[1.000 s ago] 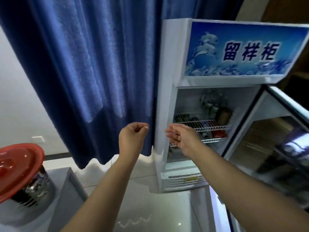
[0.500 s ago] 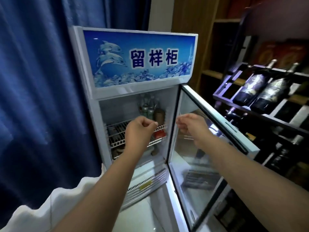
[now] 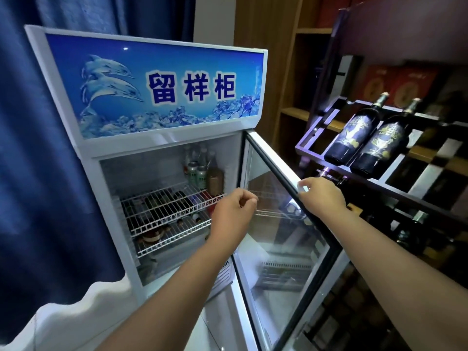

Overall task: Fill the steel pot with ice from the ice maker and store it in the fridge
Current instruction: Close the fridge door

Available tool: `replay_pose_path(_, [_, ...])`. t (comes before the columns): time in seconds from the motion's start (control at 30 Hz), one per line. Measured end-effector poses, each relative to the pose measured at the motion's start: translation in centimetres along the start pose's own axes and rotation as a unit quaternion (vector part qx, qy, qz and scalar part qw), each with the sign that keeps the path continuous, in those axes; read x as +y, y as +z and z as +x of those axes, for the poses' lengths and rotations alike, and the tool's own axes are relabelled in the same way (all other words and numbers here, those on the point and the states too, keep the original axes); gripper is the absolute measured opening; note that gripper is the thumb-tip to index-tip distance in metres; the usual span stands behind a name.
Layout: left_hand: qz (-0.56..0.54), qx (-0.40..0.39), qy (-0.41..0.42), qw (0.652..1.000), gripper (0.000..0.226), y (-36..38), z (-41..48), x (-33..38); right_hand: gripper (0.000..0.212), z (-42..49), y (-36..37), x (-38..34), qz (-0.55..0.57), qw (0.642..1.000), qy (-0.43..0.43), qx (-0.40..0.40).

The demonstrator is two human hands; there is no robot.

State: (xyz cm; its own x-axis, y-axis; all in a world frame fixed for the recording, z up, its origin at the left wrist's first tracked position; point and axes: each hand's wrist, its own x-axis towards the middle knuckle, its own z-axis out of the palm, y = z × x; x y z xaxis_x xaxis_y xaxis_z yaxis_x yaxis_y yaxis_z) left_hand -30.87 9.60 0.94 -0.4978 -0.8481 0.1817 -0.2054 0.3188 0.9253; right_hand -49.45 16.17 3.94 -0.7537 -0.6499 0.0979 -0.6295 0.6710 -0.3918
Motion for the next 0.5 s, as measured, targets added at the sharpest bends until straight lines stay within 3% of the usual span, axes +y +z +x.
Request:
replay_pose_path(0.27, [0.001, -0.046, -0.028, 0.999, 0.019, 0.1, 1.3, -1.8, 0.005, 0.8, 0.7, -2.0, 0.062, 0.998, -0.028, 0.004])
replay_pose_path(0.5, [-0.038, -0.090, -0.009, 0.995, 0.015, -2.4, 4.1, -2.1, 0.019, -0.1, 4.1, -6.7, 0.202, 0.978, -0.048, -0.004])
